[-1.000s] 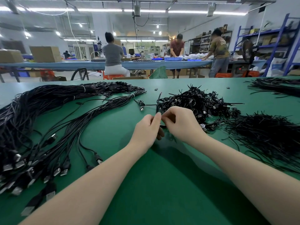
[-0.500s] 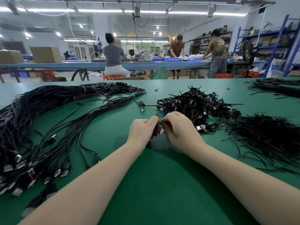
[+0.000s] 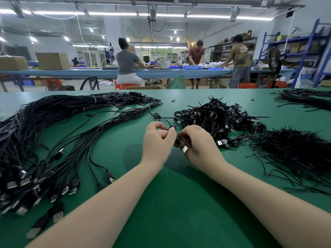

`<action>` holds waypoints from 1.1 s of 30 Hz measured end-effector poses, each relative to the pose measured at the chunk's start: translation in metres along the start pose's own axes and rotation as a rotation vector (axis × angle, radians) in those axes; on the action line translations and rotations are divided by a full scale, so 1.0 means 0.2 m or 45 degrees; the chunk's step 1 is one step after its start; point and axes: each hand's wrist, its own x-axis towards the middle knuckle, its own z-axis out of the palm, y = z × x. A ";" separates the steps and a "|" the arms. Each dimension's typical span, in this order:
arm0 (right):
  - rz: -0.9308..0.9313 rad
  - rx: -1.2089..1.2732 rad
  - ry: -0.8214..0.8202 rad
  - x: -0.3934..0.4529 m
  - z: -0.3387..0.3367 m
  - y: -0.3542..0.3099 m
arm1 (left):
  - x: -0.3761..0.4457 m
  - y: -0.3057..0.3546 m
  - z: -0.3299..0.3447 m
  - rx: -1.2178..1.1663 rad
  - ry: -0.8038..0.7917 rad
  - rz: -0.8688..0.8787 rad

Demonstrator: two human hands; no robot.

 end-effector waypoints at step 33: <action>0.332 0.138 0.177 0.03 0.00 0.12 | -0.07 0.04 0.03 -0.140 -0.193 0.210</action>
